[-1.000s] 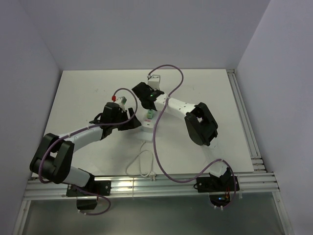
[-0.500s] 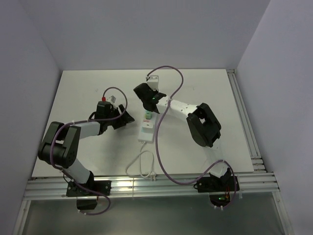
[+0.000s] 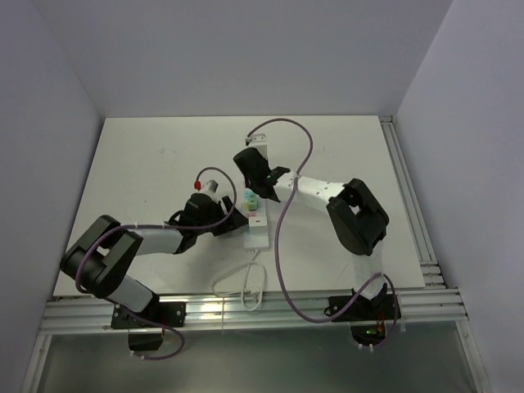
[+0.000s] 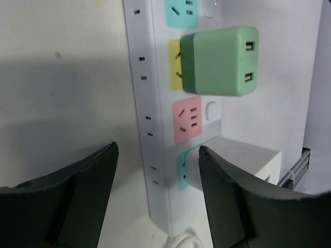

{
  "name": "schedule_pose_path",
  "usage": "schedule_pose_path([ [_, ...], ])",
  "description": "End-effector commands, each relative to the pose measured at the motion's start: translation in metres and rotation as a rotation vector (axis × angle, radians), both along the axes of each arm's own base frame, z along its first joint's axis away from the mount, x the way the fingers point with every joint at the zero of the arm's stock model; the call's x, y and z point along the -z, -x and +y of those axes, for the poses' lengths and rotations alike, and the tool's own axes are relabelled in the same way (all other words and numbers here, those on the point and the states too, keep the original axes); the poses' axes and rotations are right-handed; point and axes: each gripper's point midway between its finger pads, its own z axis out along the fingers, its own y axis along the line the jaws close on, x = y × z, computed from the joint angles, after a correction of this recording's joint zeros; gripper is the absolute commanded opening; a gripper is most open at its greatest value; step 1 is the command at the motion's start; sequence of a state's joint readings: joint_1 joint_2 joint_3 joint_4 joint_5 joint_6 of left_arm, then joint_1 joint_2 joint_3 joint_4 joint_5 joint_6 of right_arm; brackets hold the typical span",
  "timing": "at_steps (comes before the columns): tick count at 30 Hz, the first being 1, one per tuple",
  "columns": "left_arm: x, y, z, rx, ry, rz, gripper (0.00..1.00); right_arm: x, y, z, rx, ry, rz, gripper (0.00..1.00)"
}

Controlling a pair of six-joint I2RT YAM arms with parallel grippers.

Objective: Insert the plug

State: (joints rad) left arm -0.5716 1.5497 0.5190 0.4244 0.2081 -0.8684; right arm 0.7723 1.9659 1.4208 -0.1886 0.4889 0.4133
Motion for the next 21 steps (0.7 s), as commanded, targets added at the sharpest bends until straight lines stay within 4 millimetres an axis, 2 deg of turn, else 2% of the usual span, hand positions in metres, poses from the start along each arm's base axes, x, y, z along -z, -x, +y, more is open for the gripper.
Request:
schedule_pose_path([
  [1,0.017,0.035,0.0,-0.032,0.01,0.09,0.71,-0.048,0.006,0.016,-0.078,-0.093,-0.097,0.0],
  [2,0.019,0.042,0.0,-0.035,0.018,0.096,0.72,-0.042,0.012,0.014,-0.087,-0.094,-0.092,0.0],
  [3,0.013,0.048,-0.006,-0.027,0.043,0.093,0.72,-0.041,0.017,0.016,-0.112,-0.107,-0.084,0.0],
  [4,0.012,0.051,-0.008,-0.033,0.044,0.09,0.72,-0.047,0.023,0.017,-0.123,-0.123,-0.095,0.0],
  [5,0.009,0.054,-0.009,-0.031,0.052,0.086,0.72,-0.04,0.03,0.014,-0.13,-0.118,-0.084,0.0],
  [7,0.004,0.064,-0.018,-0.013,0.063,0.087,0.72,-0.045,0.04,0.016,-0.149,-0.13,-0.098,0.0],
  [8,0.001,0.065,-0.021,-0.014,0.071,0.076,0.72,-0.037,0.046,0.012,-0.158,-0.116,-0.087,0.0],
  [9,-0.001,0.07,-0.026,-0.001,0.084,0.079,0.72,-0.043,0.048,0.014,-0.166,-0.133,-0.108,0.0],
  [11,0.001,0.076,-0.029,0.013,0.103,0.093,0.72,-0.041,0.055,0.016,-0.189,-0.128,-0.119,0.0],
  [15,0.004,0.076,-0.025,-0.004,0.1,0.095,0.74,-0.039,0.052,0.009,-0.14,-0.079,-0.12,0.0],
  [17,-0.002,0.074,-0.021,-0.014,0.111,0.079,0.74,-0.039,0.051,0.002,-0.107,-0.061,-0.132,0.0],
  [19,-0.002,0.073,-0.015,-0.025,0.09,0.082,0.75,-0.05,0.048,-0.002,-0.067,-0.08,-0.16,0.0],
  [21,-0.012,0.069,-0.013,-0.034,0.089,0.048,0.76,-0.059,0.044,-0.012,-0.016,-0.055,-0.172,0.0],
])
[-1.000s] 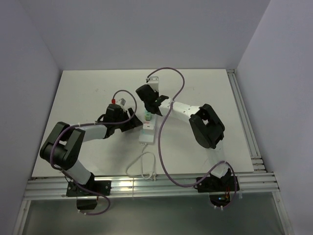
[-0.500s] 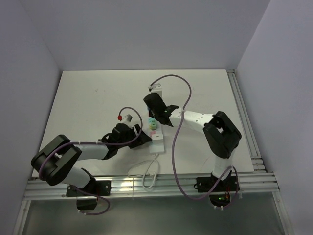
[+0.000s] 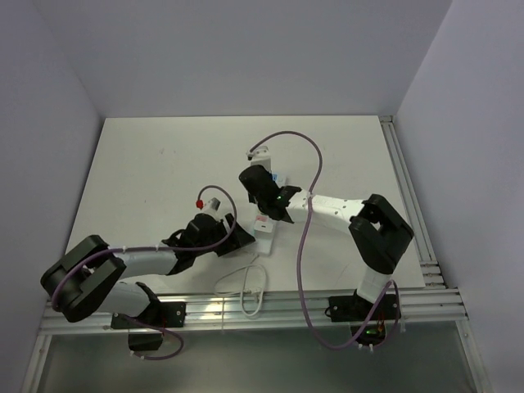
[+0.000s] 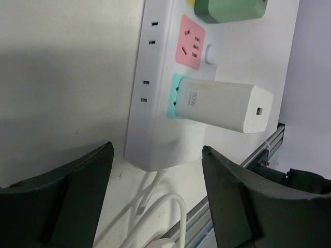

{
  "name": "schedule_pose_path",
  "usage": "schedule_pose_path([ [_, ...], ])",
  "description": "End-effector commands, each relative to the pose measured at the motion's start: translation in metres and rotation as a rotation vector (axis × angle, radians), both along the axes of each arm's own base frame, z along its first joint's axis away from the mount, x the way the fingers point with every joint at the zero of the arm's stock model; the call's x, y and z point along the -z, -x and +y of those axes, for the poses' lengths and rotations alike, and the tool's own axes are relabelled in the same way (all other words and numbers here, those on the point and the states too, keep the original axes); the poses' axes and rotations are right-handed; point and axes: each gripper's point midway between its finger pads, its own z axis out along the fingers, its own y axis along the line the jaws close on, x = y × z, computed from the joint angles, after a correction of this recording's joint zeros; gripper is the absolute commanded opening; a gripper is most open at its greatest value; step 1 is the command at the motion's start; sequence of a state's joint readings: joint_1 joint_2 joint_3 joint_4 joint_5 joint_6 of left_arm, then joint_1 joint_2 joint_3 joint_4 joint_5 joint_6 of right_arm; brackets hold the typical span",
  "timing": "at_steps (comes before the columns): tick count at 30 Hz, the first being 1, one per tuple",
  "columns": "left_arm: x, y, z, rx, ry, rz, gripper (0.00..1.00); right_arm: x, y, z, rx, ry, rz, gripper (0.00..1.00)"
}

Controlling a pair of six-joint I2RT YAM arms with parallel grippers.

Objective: Insert the plug

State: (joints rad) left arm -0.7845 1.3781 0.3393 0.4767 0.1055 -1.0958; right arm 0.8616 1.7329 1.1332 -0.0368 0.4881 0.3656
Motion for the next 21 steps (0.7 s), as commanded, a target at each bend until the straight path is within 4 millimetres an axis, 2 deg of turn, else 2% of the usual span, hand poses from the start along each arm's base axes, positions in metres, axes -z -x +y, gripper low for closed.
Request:
schedule_pose_path([
  [1,-0.004,-0.006,0.016,-0.053,-0.043,-0.022,0.76,-0.045,-0.015,-0.011,0.104,-0.038,-0.101,0.0],
  [2,-0.014,-0.008,0.018,-0.061,-0.029,-0.047,0.76,-0.05,-0.016,-0.01,0.102,-0.044,-0.104,0.0],
  [4,-0.017,-0.01,0.029,-0.066,-0.044,-0.053,0.77,-0.061,-0.016,-0.01,0.082,-0.071,-0.113,0.0],
  [6,-0.029,-0.023,0.044,-0.09,-0.043,-0.096,0.77,-0.074,-0.013,-0.011,0.066,-0.1,-0.128,0.0],
  [8,-0.048,-0.028,0.049,-0.066,-0.008,-0.145,0.77,-0.079,-0.007,-0.01,0.029,-0.129,-0.13,0.0],
  [9,-0.053,-0.038,0.061,-0.088,-0.017,-0.174,0.77,-0.093,-0.003,-0.012,0.02,-0.162,-0.15,0.0],
  [11,-0.076,-0.042,0.063,-0.055,0.02,-0.237,0.74,-0.096,0.007,-0.011,-0.027,-0.2,-0.138,0.0],
  [12,-0.084,-0.049,0.07,-0.061,0.023,-0.276,0.74,-0.112,0.013,-0.013,-0.045,-0.238,-0.155,0.0],
  [13,-0.092,-0.05,0.072,-0.057,0.038,-0.304,0.73,-0.116,0.022,-0.008,-0.096,-0.274,-0.138,0.0],
  [14,-0.104,-0.048,0.074,-0.027,0.075,-0.337,0.71,-0.132,0.029,-0.008,-0.134,-0.331,-0.16,0.0],
  [15,-0.117,-0.049,0.074,-0.014,0.108,-0.389,0.7,-0.138,0.034,-0.007,-0.156,-0.365,-0.155,0.0],
  [16,-0.123,-0.048,0.074,-0.003,0.124,-0.407,0.69,-0.138,0.044,-0.002,-0.221,-0.394,-0.129,0.0],
  [19,-0.155,-0.039,0.069,0.084,0.185,-0.517,0.71,-0.157,0.061,0.003,-0.336,-0.47,-0.105,0.0],
  [21,-0.169,-0.028,0.062,0.164,0.228,-0.551,0.71,-0.157,0.076,0.009,-0.442,-0.496,-0.045,0.0],
])
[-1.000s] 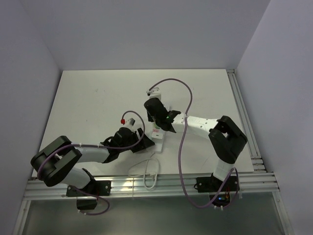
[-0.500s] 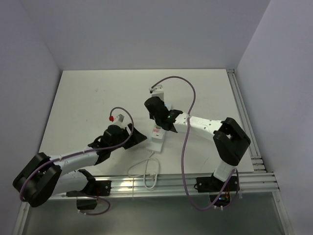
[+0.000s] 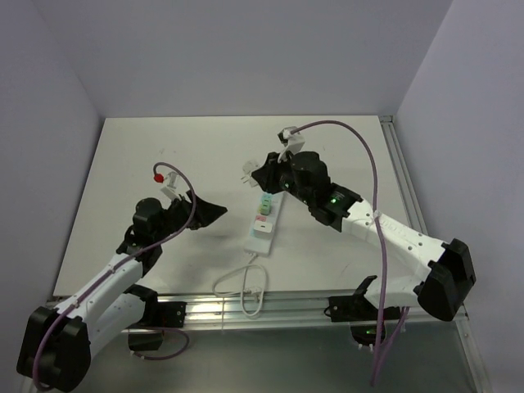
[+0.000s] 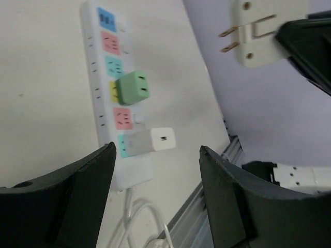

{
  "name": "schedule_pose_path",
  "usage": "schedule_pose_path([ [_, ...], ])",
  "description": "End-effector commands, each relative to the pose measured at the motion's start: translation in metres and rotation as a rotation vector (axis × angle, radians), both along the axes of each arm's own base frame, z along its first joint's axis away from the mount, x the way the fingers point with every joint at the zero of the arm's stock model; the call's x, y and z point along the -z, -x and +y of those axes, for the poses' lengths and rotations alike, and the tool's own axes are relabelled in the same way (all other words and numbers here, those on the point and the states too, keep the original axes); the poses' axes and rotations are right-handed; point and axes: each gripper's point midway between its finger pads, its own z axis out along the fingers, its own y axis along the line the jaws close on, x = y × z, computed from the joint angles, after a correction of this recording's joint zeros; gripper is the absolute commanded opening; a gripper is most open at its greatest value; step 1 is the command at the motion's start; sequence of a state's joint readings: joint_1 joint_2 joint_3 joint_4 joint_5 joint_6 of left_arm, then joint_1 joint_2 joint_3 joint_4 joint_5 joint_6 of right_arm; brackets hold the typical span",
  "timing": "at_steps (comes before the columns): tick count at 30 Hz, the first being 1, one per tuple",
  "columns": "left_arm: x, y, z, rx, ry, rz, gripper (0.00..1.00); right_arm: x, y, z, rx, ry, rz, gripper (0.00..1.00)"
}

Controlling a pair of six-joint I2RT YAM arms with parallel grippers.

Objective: Insert the plug

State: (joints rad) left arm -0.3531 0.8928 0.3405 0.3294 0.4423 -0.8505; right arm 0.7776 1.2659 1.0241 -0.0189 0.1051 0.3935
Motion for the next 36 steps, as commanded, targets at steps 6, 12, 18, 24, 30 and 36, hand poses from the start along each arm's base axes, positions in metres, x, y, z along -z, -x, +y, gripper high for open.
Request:
schedule_pose_path([
  [6,-0.082,0.029,-0.02,0.258,0.101,-0.292,0.75,-0.019,0.058,0.027,-0.361,-0.129,0.079,0.0],
  [12,-0.098,0.039,-0.026,0.334,0.135,-0.341,0.74,-0.035,0.09,0.035,-0.519,-0.218,0.124,0.0],
  [18,-0.106,0.05,-0.028,0.389,0.165,-0.371,0.73,-0.056,0.107,0.038,-0.619,-0.311,0.139,0.0],
  [24,-0.119,0.061,-0.029,0.432,0.2,-0.416,0.69,-0.06,0.115,0.039,-0.682,-0.341,0.167,0.0],
  [30,-0.122,0.067,-0.029,0.463,0.21,-0.443,0.42,-0.061,0.117,0.039,-0.711,-0.374,0.189,0.0],
  [36,-0.124,0.073,-0.029,0.48,0.224,-0.466,0.26,-0.058,0.116,0.039,-0.72,-0.393,0.213,0.0],
])
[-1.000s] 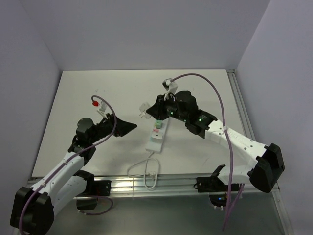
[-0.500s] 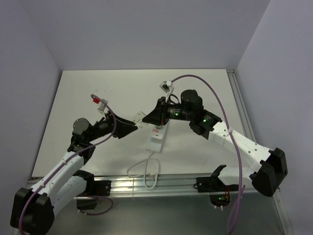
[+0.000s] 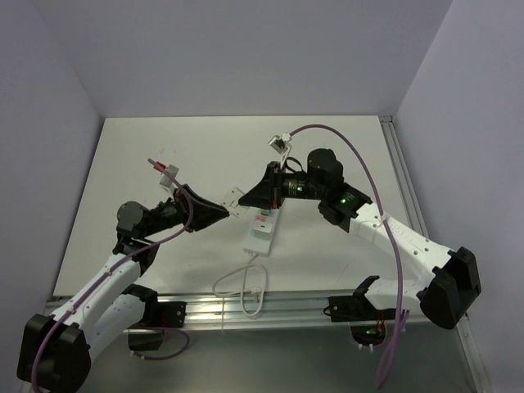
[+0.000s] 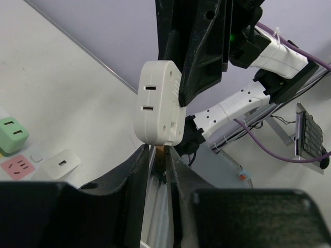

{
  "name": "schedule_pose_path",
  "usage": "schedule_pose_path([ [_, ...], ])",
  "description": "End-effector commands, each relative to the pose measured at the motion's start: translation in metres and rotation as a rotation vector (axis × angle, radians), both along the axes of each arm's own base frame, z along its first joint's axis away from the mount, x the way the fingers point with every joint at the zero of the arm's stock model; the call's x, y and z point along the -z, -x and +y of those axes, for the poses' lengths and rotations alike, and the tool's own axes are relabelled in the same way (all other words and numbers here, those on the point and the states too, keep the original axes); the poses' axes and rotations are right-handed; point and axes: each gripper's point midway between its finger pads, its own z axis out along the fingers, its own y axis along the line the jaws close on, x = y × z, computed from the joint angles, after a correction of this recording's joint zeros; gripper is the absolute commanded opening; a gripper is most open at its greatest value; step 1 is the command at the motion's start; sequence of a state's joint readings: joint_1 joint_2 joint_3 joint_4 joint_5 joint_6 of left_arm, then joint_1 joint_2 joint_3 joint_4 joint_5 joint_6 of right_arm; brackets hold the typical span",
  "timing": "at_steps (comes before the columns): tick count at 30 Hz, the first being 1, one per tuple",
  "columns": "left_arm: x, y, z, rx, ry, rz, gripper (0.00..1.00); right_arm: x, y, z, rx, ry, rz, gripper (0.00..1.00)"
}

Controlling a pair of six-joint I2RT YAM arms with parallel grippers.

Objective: Insert the plug

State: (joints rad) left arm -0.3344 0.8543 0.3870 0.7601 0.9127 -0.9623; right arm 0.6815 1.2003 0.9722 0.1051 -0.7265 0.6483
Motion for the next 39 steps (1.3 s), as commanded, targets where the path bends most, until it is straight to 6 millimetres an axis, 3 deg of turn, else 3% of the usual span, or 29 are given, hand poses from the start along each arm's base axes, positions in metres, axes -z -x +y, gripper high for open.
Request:
schedule_pose_path([
  [1,-0.013,0.008,0.002,0.019,0.026,-0.08,0.25,-0.015,0.006,0.001,-0.053,-0.069,-0.021,0.0],
  [8,-0.012,0.006,0.002,0.007,0.02,-0.07,0.37,-0.01,-0.004,-0.001,-0.013,-0.038,-0.029,0.0],
  [9,-0.009,0.004,0.002,-0.001,0.01,-0.055,0.42,-0.007,-0.005,-0.003,0.001,-0.013,-0.02,0.0],
  [10,-0.006,0.001,0.003,-0.018,0.001,-0.042,0.6,-0.006,-0.008,-0.004,0.016,-0.001,-0.028,0.0],
  [13,0.003,-0.012,0.006,-0.092,-0.027,-0.003,0.76,0.0,-0.02,-0.012,0.063,0.021,-0.021,0.0],
  [18,0.005,-0.023,0.018,-0.177,-0.02,0.01,0.8,0.007,-0.055,-0.041,0.263,0.096,-0.054,0.0],
  [21,0.019,-0.044,0.027,-0.274,-0.076,0.075,0.8,0.015,-0.077,-0.062,0.414,0.207,-0.082,0.0],
  [31,0.052,-0.076,0.026,-0.406,-0.257,0.129,0.77,0.036,-0.126,-0.125,0.858,0.363,-0.042,0.0],
  [33,0.061,-0.089,0.029,-0.453,-0.287,0.166,0.77,0.029,-0.138,-0.129,0.89,0.41,-0.032,0.0],
  [34,0.063,-0.094,0.029,-0.464,-0.295,0.173,0.77,0.057,-0.145,-0.136,0.928,0.531,0.033,0.0],
  [35,0.059,-0.102,0.03,-0.488,-0.298,0.173,0.77,0.052,-0.152,-0.136,0.948,0.545,0.039,0.0],
  [36,0.07,-0.11,0.03,-0.507,-0.317,0.22,0.77,0.066,-0.158,-0.134,0.955,0.595,0.057,0.0],
  [38,0.069,-0.121,0.029,-0.528,-0.317,0.233,0.77,0.068,-0.166,-0.14,1.053,0.658,0.031,0.0],
  [39,0.079,-0.128,0.028,-0.536,-0.331,0.276,0.76,0.081,-0.167,-0.138,1.061,0.709,0.038,0.0],
])
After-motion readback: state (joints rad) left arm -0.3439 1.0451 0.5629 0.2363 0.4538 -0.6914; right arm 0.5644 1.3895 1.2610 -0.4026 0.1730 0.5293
